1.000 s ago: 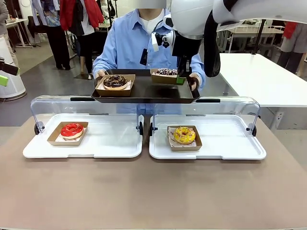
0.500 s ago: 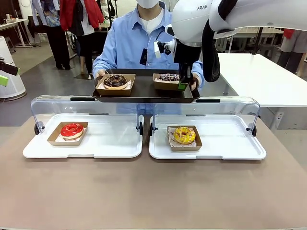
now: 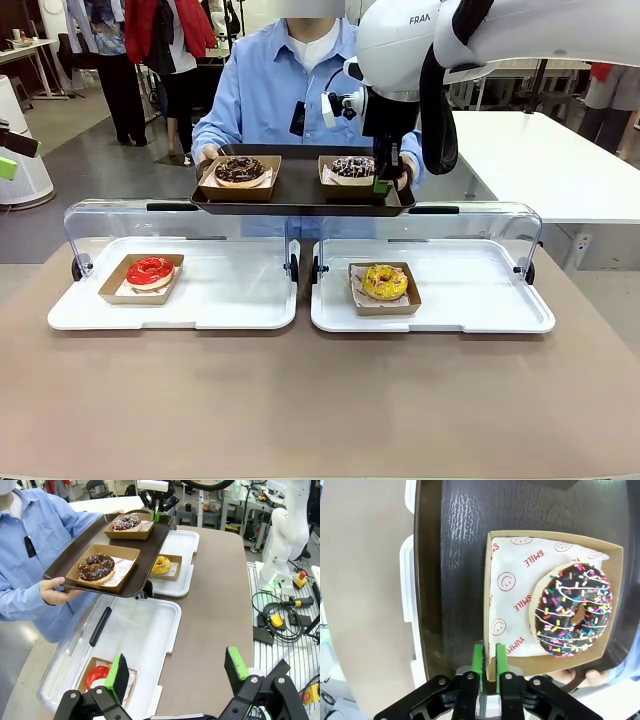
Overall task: Provide the desired donut to the person.
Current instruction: Place the picked Paper togo box onto the Handle tray extended by the person.
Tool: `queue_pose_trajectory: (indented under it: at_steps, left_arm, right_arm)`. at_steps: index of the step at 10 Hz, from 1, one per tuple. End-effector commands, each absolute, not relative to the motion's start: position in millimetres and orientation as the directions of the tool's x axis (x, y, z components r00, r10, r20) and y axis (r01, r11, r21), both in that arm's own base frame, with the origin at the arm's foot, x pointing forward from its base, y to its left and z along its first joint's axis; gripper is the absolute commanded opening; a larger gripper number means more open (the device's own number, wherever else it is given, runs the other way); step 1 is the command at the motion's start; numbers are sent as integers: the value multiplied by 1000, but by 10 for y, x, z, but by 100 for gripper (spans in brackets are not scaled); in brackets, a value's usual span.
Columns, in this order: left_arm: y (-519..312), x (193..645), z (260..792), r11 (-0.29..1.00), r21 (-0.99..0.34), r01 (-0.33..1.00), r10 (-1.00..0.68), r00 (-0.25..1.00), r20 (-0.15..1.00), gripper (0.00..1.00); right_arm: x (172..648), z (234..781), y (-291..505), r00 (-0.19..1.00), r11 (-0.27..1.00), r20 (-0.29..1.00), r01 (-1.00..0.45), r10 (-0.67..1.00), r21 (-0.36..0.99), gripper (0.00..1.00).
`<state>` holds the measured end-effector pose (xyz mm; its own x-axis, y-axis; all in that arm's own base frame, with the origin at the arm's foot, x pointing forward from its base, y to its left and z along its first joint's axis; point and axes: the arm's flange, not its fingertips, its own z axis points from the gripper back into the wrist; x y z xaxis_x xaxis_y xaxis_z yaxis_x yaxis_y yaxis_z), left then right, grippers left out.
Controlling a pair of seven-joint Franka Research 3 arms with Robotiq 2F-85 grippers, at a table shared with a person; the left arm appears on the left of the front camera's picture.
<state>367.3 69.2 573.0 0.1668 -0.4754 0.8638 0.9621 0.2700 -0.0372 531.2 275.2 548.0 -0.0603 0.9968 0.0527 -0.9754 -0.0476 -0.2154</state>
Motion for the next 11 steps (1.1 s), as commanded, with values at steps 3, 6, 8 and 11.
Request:
queue_pose_trajectory:
  at_steps: [3, 6, 8, 11]
  left_arm:
    - [701, 3668, 5739, 263, -32, 964, -465, 156, 872, 100]
    - [701, 3668, 5739, 263, -32, 964, -465, 156, 872, 100]
    - [701, 3668, 5739, 263, -32, 964, -465, 156, 872, 100]
    - [701, 3668, 5739, 263, -32, 964, -465, 156, 872, 100]
  right_arm:
    - [5365, 5537, 2776, -76, -67, 34, -974, 997, -218, 100]
    - [5371, 5542, 2763, -77, -67, 38, -974, 996, -217, 100]
    - [5370, 5556, 2756, -77, -66, 42, -974, 996, -217, 100]
    - [5303, 5626, 2696, -75, -65, 40, -977, 996, -205, 100]
